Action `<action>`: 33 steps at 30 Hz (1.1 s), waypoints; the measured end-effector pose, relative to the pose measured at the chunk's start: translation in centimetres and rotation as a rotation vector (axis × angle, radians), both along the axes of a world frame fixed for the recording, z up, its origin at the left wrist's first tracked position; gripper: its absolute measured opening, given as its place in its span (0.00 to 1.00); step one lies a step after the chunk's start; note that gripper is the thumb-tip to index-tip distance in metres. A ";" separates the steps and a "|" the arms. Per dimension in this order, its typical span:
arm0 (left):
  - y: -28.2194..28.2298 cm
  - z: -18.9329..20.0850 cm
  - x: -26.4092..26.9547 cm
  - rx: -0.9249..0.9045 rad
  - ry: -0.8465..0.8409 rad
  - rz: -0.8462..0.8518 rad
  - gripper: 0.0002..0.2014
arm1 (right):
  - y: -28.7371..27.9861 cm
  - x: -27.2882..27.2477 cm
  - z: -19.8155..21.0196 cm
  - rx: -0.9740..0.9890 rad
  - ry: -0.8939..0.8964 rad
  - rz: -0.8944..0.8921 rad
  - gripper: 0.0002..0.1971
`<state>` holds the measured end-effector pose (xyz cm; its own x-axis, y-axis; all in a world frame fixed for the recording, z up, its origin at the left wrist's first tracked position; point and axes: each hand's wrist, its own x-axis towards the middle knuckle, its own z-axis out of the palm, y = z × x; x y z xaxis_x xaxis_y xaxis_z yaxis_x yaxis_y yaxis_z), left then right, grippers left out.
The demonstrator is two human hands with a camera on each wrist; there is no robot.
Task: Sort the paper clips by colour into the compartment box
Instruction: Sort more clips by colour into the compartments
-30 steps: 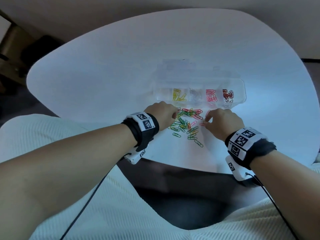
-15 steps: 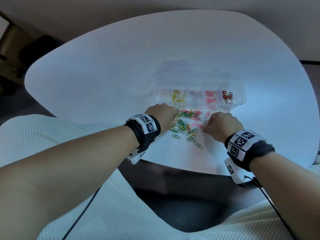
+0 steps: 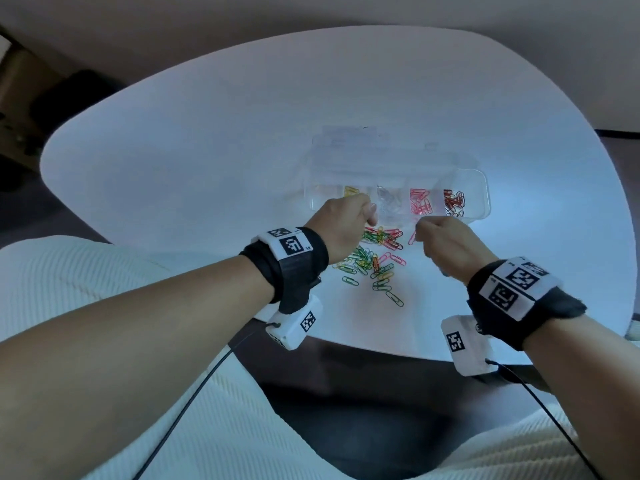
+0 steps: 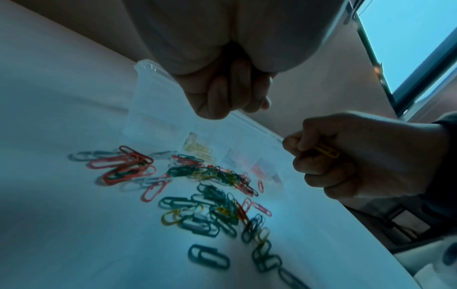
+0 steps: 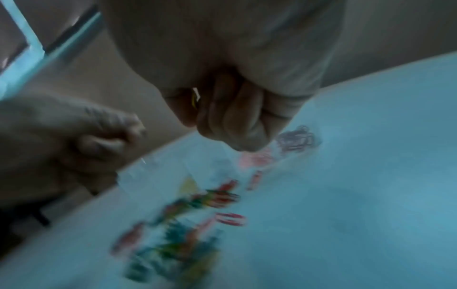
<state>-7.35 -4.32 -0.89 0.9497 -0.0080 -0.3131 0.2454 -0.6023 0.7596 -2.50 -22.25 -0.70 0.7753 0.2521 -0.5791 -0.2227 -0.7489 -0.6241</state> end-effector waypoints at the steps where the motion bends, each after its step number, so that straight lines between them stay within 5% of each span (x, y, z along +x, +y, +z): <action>1: 0.1 0.3 0.1 -0.025 0.006 0.037 0.14 | 0.5 -0.1 0.6 0.126 0.075 -0.108 0.07; 4: 0.5 1.0 0.6 -0.122 -0.010 0.165 0.14 | 1.7 -0.5 2.1 0.405 0.308 -0.349 0.09; 7: 1.1 1.9 1.4 -0.068 -0.031 0.241 0.14 | 3.3 -0.2 3.2 0.469 0.385 -0.384 0.13; 12: 2.4 2.6 2.5 0.121 -0.043 0.242 0.15 | 8.0 1.3 3.6 0.343 -0.019 -0.270 0.09; 16: 3.0 3.4 3.1 0.156 0.015 0.243 0.15 | 11.2 2.5 3.3 0.388 -0.095 -0.260 0.03; 20: 3.0 4.3 4.3 0.191 0.004 0.221 0.14 | 11.7 3.1 1.7 0.334 0.068 -0.181 0.31; 22: 2.6 4.6 4.9 0.199 -0.006 0.216 0.15 | 11.1 3.0 1.6 0.336 0.060 -0.211 0.37; 28: 0.7 3.9 6.9 0.305 0.083 0.075 0.17 | 6.9 2.3 3.1 0.484 -0.046 -0.440 0.28; 33: 0.4 1.6 6.7 0.441 0.153 -0.042 0.14 | 3.4 0.4 3.8 0.515 -0.032 -0.454 0.22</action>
<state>-0.65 -3.89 0.71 0.8940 0.1200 -0.4317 0.3033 -0.8712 0.3860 -2.05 -18.83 3.05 0.8841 0.1354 -0.4473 -0.4196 -0.1916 -0.8873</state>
